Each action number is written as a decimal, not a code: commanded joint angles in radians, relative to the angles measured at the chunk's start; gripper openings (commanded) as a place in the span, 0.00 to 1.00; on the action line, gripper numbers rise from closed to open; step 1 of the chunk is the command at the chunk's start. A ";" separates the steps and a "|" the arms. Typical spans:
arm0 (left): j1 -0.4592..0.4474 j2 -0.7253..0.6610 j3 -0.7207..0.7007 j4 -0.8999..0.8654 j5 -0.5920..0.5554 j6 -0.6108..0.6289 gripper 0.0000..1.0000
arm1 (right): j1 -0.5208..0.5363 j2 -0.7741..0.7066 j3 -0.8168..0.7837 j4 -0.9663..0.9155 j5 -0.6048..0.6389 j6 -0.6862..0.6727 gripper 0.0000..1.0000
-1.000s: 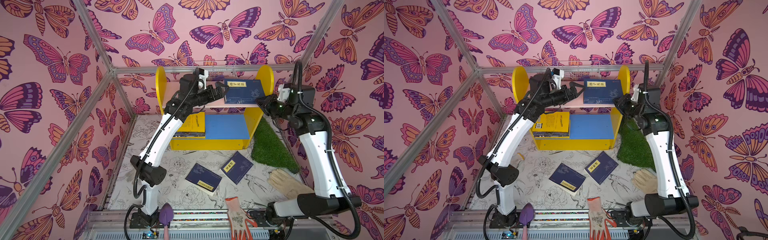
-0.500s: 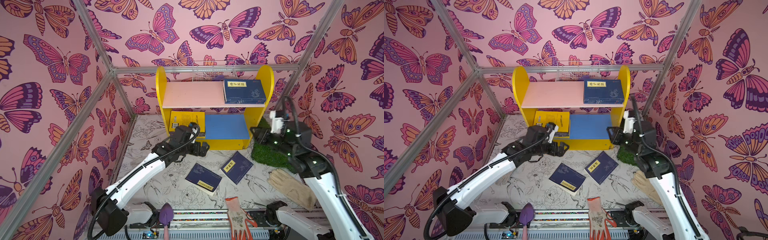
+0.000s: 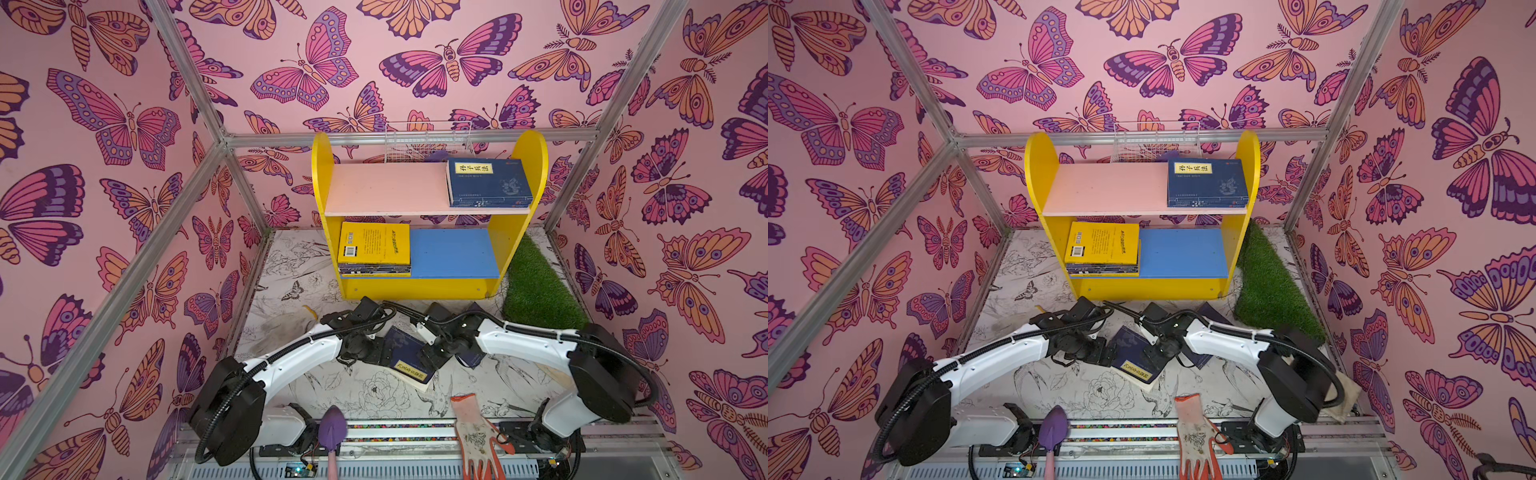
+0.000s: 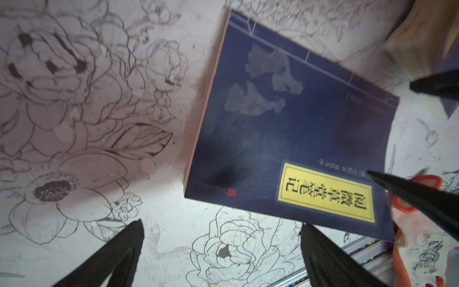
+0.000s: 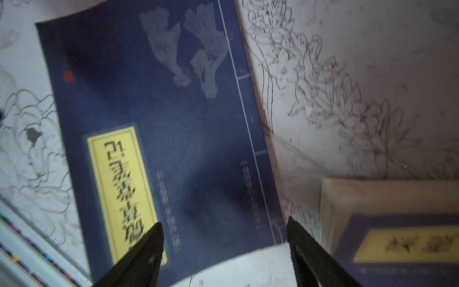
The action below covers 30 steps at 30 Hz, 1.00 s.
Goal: Stacking books/files
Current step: Pick up the book from the center of the table.
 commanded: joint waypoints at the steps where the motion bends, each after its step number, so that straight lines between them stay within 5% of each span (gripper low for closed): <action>1: -0.031 -0.003 -0.039 -0.052 0.060 -0.027 0.99 | -0.061 0.052 0.041 0.081 -0.020 -0.058 0.82; 5: -0.033 0.020 -0.023 -0.036 0.085 0.045 0.93 | -0.172 0.123 0.049 0.171 -0.153 0.001 0.81; 10: -0.034 0.127 0.030 -0.029 0.097 0.064 0.78 | -0.183 0.239 0.108 0.093 -0.261 -0.050 0.79; 15: -0.035 0.177 0.050 -0.059 0.061 0.027 0.47 | -0.182 0.272 0.093 0.052 -0.384 -0.064 0.75; 25: -0.087 0.382 0.102 -0.075 0.010 0.027 0.22 | -0.099 0.279 0.112 0.003 -0.368 -0.144 0.70; 30: -0.097 0.458 0.135 -0.063 -0.005 0.043 0.00 | -0.094 0.309 0.175 -0.001 -0.410 -0.149 0.62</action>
